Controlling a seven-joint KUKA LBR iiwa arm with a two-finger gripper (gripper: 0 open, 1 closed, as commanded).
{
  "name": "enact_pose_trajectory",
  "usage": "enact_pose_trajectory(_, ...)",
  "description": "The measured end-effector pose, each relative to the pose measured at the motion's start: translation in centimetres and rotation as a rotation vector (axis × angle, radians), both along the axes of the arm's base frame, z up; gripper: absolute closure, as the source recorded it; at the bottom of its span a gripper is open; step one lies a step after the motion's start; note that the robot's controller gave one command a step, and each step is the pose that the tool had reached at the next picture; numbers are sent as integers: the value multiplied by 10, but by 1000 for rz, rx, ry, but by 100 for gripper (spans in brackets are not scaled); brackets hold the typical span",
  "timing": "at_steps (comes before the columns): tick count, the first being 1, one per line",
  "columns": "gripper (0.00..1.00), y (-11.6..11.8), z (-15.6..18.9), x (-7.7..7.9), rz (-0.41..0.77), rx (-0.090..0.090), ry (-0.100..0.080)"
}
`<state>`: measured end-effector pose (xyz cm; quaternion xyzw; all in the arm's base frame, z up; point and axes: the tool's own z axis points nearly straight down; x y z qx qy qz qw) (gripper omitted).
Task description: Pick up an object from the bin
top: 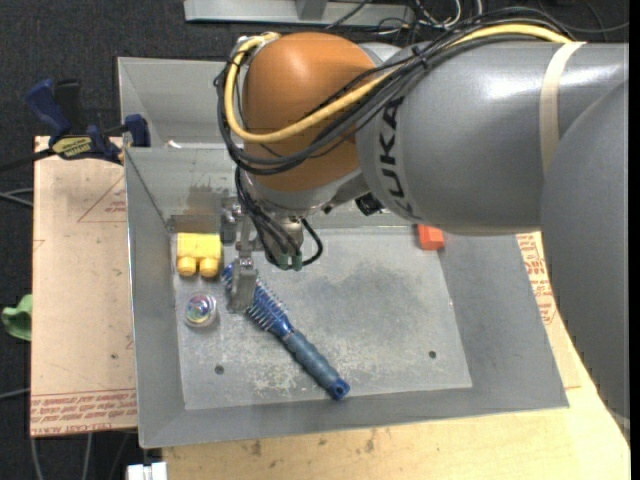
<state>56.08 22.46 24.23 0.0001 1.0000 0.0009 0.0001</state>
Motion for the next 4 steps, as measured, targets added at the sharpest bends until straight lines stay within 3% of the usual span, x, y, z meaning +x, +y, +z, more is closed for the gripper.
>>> enact_pose_trajectory(1, 0, -79, -101, 6, 312, -3, 3)
enact_pose_trajectory(2, 0, -77, -174, -1, 63, -1, 3)
enact_pose_trajectory(3, 100, -77, -173, 0, 61, 0, 1)
enact_pose_trajectory(4, 100, -86, 4, 30, 120, 0, -12)
